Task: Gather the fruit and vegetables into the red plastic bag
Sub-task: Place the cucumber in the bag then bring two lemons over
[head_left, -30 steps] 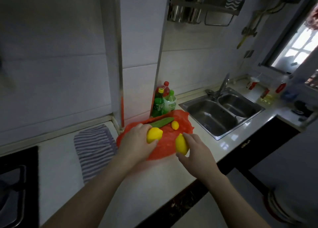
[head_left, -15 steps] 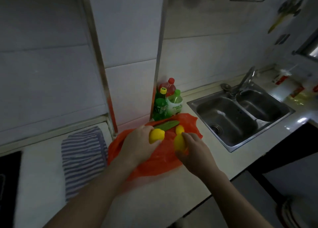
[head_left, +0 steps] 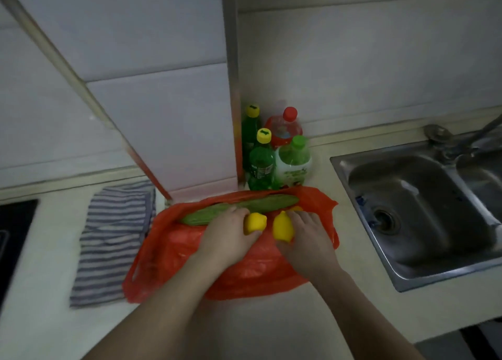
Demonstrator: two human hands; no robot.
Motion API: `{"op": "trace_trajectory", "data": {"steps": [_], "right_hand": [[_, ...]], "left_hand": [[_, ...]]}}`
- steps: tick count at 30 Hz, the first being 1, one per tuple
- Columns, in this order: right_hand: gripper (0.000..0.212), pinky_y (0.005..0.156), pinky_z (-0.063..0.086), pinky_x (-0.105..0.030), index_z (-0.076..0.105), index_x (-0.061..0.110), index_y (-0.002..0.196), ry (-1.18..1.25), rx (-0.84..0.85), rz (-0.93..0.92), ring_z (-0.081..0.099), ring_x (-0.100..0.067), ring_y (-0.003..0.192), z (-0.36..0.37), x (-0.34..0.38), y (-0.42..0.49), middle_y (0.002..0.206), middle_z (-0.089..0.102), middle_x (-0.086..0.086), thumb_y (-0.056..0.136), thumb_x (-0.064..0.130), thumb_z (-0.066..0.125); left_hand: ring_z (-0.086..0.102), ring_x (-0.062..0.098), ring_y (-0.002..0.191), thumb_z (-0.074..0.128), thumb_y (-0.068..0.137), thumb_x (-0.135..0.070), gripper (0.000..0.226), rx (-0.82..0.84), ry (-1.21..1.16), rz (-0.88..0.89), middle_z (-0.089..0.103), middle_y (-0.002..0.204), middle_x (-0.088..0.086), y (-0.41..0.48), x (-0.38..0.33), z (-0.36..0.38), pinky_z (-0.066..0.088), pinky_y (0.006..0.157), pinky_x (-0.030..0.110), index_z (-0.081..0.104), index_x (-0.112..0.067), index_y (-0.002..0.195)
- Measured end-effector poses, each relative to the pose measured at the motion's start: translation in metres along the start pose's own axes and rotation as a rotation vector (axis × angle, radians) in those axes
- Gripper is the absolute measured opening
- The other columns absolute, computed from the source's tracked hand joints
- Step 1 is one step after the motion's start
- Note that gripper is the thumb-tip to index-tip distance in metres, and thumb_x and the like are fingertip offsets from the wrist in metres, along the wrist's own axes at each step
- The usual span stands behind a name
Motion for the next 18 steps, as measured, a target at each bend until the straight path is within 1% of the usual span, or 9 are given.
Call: {"op": "trace_trajectory", "data": {"steps": [2, 4, 10, 14, 18], "right_hand": [[0.061, 0.096, 0.041, -0.036, 0.053, 0.015, 0.125, 0.010, -0.008, -0.016, 0.047, -0.026, 0.112, 0.008, -0.013, 0.014, 0.119, 0.058, -0.004, 0.074, 0.043, 0.070], [0.061, 0.095, 0.042, -0.037, 0.055, 0.014, 0.121, 0.000, -0.005, -0.037, 0.048, -0.027, 0.110, 0.018, -0.022, 0.026, 0.115, 0.059, -0.004, 0.071, 0.044, 0.071], [0.067, 0.097, 0.040, -0.041, 0.055, 0.017, 0.121, -0.060, 0.049, -0.061, 0.046, -0.027, 0.114, 0.045, -0.032, 0.042, 0.117, 0.058, -0.003, 0.065, 0.050, 0.073], [0.068, 0.098, 0.039, -0.041, 0.054, 0.017, 0.122, -0.055, 0.063, -0.072, 0.044, -0.027, 0.116, 0.055, -0.039, 0.046, 0.118, 0.057, -0.002, 0.066, 0.049, 0.073], [0.068, 0.097, 0.039, -0.042, 0.053, 0.017, 0.123, -0.059, 0.064, -0.073, 0.041, -0.027, 0.119, 0.061, -0.045, 0.049, 0.119, 0.055, -0.002, 0.067, 0.051, 0.072]], "left_hand": [[0.059, 0.023, 0.103, 0.065, 0.082, -0.053, 0.052, 0.008, 0.010, -0.035, 0.061, 0.114, 0.001, 0.009, 0.002, 0.013, 0.048, 0.084, 0.036, 0.060, -0.019, 0.121], [0.058, 0.022, 0.104, 0.064, 0.082, -0.054, 0.054, 0.012, 0.018, -0.071, 0.061, 0.116, 0.001, 0.016, 0.006, 0.025, 0.048, 0.084, 0.035, 0.059, -0.019, 0.123], [0.059, 0.022, 0.101, 0.066, 0.081, -0.053, 0.052, 0.021, -0.029, -0.163, 0.063, 0.114, 0.001, 0.023, 0.014, 0.053, 0.050, 0.081, 0.035, 0.058, -0.021, 0.121], [0.059, 0.022, 0.101, 0.067, 0.080, -0.053, 0.053, 0.011, -0.052, -0.191, 0.063, 0.113, 0.002, 0.028, 0.016, 0.065, 0.050, 0.081, 0.037, 0.059, -0.020, 0.120], [0.060, 0.023, 0.098, 0.067, 0.080, -0.053, 0.052, 0.001, -0.045, -0.212, 0.064, 0.111, 0.003, 0.032, 0.016, 0.072, 0.050, 0.079, 0.035, 0.060, -0.020, 0.119]]}}
Point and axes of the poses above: each hand's wrist, its own y-axis towards the middle knuckle, its own z-axis out of the palm, x = y × z, the point moved 7 cm from there along y, towards the middle knuckle
